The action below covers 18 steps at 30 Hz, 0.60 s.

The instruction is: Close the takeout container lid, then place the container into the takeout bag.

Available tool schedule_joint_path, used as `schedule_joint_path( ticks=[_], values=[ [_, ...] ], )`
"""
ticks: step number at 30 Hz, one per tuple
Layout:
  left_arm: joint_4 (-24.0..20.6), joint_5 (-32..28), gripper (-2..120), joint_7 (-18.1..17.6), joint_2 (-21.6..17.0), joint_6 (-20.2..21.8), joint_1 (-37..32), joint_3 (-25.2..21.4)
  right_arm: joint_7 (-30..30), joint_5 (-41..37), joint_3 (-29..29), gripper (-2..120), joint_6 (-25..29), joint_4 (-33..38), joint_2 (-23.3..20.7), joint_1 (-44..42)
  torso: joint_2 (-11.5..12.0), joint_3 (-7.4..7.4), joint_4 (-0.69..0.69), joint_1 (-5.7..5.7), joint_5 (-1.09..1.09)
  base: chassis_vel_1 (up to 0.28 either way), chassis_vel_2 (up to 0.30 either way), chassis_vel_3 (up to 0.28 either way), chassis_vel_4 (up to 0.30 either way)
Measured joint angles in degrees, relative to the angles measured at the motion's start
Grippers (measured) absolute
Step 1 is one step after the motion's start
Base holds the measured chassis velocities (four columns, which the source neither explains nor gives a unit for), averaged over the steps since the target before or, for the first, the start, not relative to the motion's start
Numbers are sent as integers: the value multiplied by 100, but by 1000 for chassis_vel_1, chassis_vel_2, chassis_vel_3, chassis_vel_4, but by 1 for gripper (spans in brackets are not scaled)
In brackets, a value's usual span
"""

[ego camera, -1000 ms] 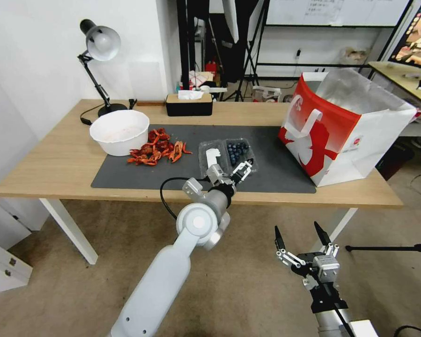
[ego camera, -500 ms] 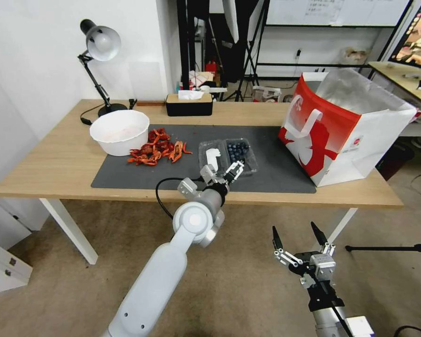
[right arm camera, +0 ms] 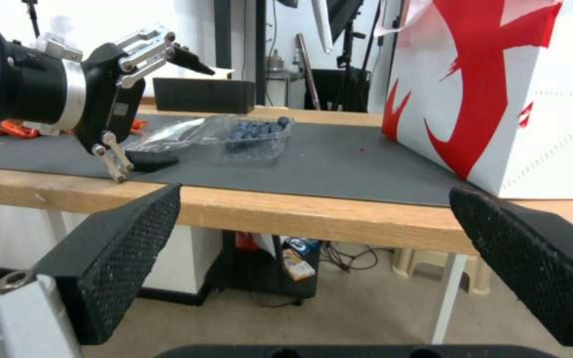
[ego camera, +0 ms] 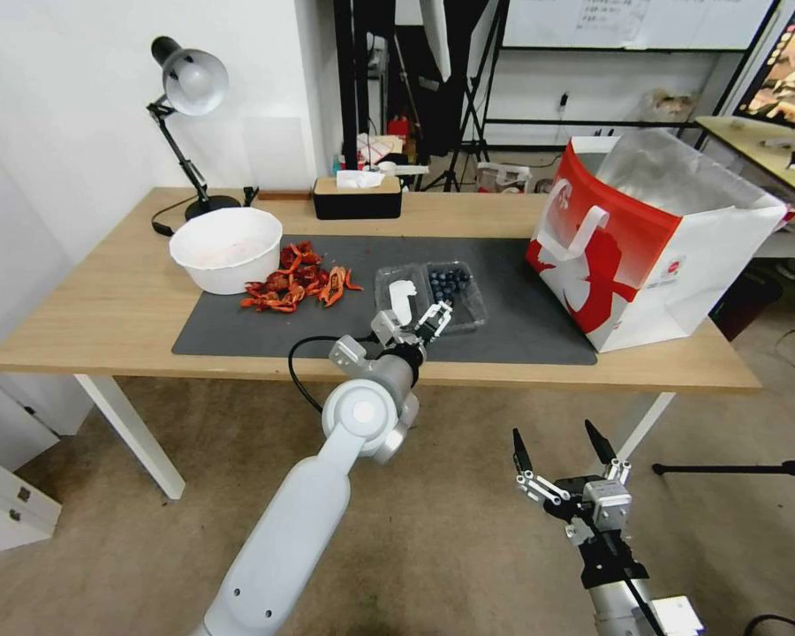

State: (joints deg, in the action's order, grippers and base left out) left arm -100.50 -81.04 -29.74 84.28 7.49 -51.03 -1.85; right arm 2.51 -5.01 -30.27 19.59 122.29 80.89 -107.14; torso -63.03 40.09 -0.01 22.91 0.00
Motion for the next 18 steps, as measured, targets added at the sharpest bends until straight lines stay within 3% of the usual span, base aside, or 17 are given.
schedule_joint_path(
  ticks=[18],
  values=[
    [-155,-32,100,317,-27,-363,-146,-105,11,30,39,100,-1,-24,-8,-10,0,1,1,0,0,0,0,0,0]
  ],
)
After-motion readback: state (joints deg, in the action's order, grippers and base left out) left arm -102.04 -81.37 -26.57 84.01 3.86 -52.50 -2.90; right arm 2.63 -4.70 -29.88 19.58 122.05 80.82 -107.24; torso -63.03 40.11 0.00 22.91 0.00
